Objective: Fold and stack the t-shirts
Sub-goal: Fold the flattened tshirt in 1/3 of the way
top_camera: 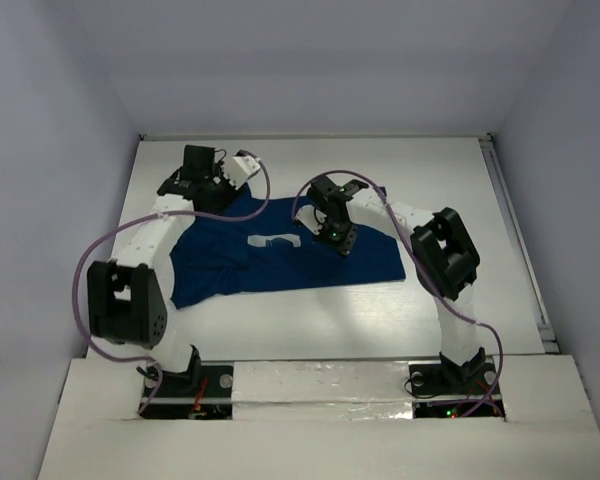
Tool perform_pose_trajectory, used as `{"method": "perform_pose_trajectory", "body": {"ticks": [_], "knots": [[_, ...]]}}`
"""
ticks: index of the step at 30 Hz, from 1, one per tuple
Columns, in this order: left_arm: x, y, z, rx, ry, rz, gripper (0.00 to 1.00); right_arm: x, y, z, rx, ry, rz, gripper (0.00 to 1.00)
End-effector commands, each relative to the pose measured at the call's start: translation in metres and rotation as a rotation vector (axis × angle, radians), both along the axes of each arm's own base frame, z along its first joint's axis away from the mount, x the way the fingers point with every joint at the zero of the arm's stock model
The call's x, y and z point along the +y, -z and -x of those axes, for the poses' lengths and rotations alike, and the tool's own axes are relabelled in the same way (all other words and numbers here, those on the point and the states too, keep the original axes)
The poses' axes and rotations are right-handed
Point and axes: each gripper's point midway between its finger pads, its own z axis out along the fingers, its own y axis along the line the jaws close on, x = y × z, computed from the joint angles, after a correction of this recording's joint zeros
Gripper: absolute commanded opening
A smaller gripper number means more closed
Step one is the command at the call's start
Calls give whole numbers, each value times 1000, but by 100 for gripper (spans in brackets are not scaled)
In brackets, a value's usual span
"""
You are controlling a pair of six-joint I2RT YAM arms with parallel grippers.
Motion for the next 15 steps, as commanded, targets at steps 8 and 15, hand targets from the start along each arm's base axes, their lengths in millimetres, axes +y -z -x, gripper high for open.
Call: {"method": "perform_pose_trajectory", "body": {"ticks": [8, 15], "knots": [[-32, 37, 145, 266, 418, 91, 15, 15, -7, 2, -21, -21, -38, 4], [-38, 59, 164, 326, 445, 110, 38, 15, -12, 2, -25, -21, -44, 4]]}}
